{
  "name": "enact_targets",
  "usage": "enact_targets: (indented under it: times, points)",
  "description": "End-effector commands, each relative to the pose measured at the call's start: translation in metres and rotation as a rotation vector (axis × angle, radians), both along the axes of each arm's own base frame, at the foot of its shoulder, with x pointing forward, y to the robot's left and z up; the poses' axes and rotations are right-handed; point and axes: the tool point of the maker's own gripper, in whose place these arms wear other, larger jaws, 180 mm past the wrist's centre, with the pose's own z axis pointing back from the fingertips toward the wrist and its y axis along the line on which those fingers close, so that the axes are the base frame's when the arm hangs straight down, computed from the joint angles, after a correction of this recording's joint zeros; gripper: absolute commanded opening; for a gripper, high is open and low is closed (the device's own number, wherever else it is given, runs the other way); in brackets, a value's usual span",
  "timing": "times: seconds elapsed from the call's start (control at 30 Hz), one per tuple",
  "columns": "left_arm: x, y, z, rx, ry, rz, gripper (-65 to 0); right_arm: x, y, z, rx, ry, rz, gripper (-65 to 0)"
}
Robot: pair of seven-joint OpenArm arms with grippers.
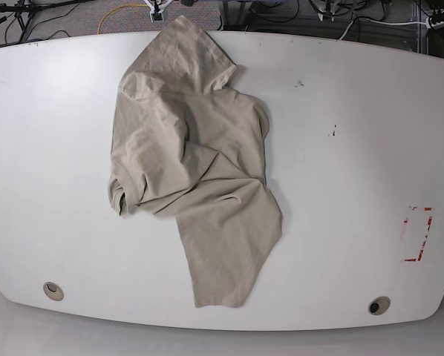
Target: Fold the T-shirt properly
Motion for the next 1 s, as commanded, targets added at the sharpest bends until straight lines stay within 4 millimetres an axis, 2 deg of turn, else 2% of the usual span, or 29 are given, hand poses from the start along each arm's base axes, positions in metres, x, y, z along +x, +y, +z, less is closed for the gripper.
enact_targets:
  times: [0.0,0.47,0.97]
  points:
    - [-0.0016,0.0052,0.0019,0.010,-0.010,-0.006,-35.9,-0.0028,-0.0035,0.0016,-0.008,-0.008,-0.003,-60.6]
    - [0.0062,0.0081,0.0026,0.016,-0.027,-0.009,-36.0,-0.0020,-0.0033,0.0006,-0.006,-0.001,-0.008,-60.8]
    - [-0.0001,0.0138,0.0046,0.027,-0.024,0.001,-36.0,-0.0064,-0.0033,0.0011,-0.005,0.006,-0.003,-60.8]
